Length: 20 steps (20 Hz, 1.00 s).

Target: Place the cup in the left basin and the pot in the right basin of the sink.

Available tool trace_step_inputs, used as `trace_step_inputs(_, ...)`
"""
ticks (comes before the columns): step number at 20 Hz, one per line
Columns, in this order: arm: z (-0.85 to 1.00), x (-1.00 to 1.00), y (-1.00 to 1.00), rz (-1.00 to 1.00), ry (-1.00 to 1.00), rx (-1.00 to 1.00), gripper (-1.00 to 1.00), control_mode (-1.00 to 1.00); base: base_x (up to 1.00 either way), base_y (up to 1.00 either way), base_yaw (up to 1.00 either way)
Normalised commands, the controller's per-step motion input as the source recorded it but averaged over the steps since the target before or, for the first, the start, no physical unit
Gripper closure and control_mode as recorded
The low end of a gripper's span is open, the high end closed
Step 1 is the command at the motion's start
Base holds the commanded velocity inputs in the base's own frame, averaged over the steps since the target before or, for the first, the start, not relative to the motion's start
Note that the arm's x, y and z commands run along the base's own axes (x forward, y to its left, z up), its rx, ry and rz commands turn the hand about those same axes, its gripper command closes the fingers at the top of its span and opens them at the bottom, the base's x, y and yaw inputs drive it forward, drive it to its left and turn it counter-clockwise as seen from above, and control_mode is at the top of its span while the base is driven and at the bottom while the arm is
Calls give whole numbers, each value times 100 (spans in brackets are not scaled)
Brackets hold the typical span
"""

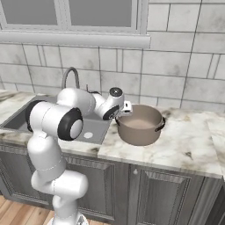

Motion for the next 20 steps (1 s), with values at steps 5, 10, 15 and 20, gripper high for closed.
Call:
trace_step_inputs(5,-1,0,0,0,0,0,100,-100,0,0,0)
trace_step_inputs(10,2,0,2,6,0,-4,100,-100,0,0,0)
trace_step_inputs(15,36,-1,9,9,-4,-15,100,-100,0,0,0)
trace_step_inputs(20,55,-4,7,8,-5,-20,100,-100,0,0,0)
